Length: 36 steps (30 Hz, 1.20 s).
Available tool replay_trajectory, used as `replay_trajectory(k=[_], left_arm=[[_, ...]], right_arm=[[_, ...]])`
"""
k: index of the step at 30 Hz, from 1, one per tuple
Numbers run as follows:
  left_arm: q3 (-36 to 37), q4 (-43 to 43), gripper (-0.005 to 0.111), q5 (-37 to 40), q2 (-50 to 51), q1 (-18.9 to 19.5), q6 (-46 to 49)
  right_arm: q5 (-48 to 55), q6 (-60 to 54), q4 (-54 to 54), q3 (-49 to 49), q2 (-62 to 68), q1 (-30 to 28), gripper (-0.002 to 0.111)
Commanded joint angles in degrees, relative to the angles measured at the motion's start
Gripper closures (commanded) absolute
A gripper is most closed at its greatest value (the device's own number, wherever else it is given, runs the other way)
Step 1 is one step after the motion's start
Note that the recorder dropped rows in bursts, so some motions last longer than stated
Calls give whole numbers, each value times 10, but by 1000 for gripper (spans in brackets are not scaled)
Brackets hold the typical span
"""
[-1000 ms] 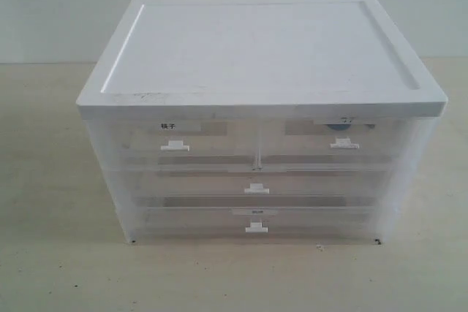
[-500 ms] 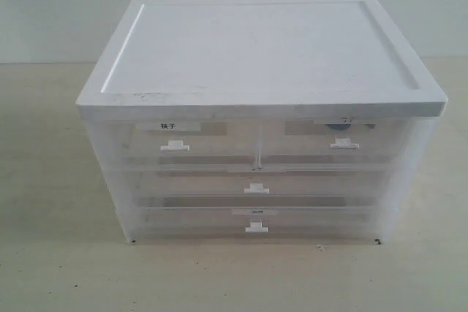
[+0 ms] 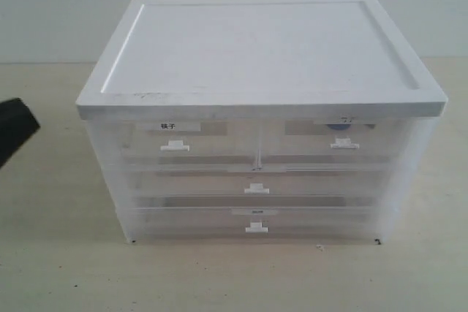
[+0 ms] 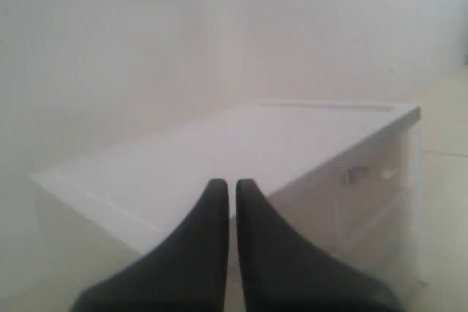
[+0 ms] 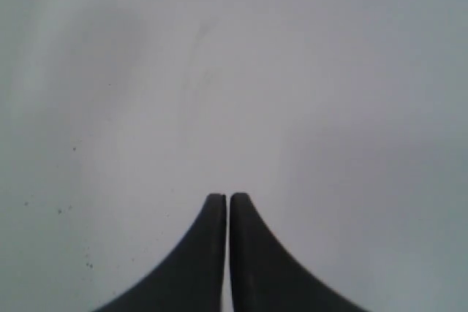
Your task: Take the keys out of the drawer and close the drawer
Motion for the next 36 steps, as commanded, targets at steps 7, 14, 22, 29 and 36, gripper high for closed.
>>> replay_trajectory(k=[7,14,22,29,36], left_arm=[[-18,-95,102,-123,382,-82,223],[-18,-168,102,-123,387,-144,253],[-18,-205,102,-123,387,-151,254],[-18,-189,102,-123,387,-151,238],[-18,-174,102,-123,387,-151,238]], right_arm=[[158,17,-165,-434,419,2,108],[491,-69,-358,-485,494,120,108],[654,-241,-294,-467,485,321,108],[781,-305,-231,-467,454,442,108],[858,-555,38,-465,413,494,77]])
